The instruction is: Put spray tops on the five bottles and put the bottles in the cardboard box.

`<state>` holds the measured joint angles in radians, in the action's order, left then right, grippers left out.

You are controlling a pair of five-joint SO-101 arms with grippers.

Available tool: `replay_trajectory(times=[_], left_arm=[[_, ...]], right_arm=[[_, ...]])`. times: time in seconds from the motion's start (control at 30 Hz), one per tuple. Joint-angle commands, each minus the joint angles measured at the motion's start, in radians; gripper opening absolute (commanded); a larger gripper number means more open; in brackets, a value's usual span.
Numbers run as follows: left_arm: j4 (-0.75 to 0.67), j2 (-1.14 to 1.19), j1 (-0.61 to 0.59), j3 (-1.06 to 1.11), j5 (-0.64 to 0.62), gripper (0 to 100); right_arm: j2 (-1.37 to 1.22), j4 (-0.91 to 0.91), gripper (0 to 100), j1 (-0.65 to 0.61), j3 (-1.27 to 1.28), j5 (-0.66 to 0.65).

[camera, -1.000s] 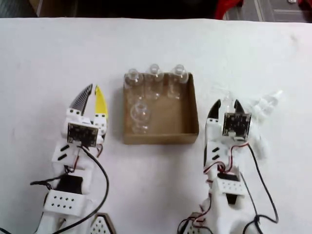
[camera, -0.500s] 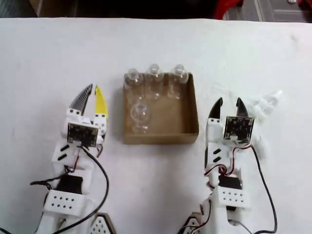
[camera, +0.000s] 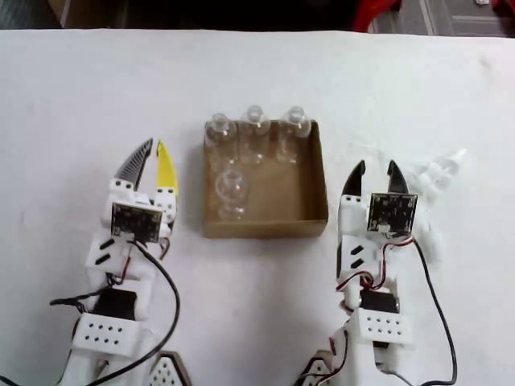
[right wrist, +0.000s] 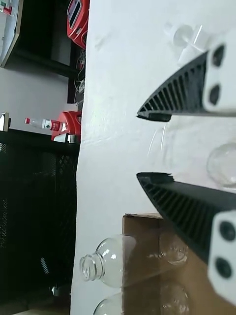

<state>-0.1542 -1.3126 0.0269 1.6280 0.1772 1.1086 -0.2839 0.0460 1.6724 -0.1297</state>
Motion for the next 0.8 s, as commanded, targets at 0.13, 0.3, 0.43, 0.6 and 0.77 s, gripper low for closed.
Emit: replay_trajectory(times=[0.13, 0.3, 0.43, 0.6, 0.77], left_arm=[[-0.028, -0.018, 0.002, -0.012, 0.011, 4], [-0.028, -0.018, 0.002, -0.012, 0.011, 4], [-0.028, -0.018, 0.002, -0.012, 0.011, 4], [-0.028, -0.018, 0.002, -0.012, 0.011, 4], [-0.028, -0.018, 0.004, -0.012, 0.011, 4]], right_arm=[[0.018, 0.001, 14.9, -0.004, 0.006, -0.012], [0.018, -0.001, 14.9, -0.002, 0.006, -0.011], [0.018, -0.001, 15.2, -0.004, 0.006, -0.008], [0.018, -0.001, 15.2, 0.004, 0.005, -0.003], [0.019, -0.002, 15.2, 0.012, 0.003, -0.003]])
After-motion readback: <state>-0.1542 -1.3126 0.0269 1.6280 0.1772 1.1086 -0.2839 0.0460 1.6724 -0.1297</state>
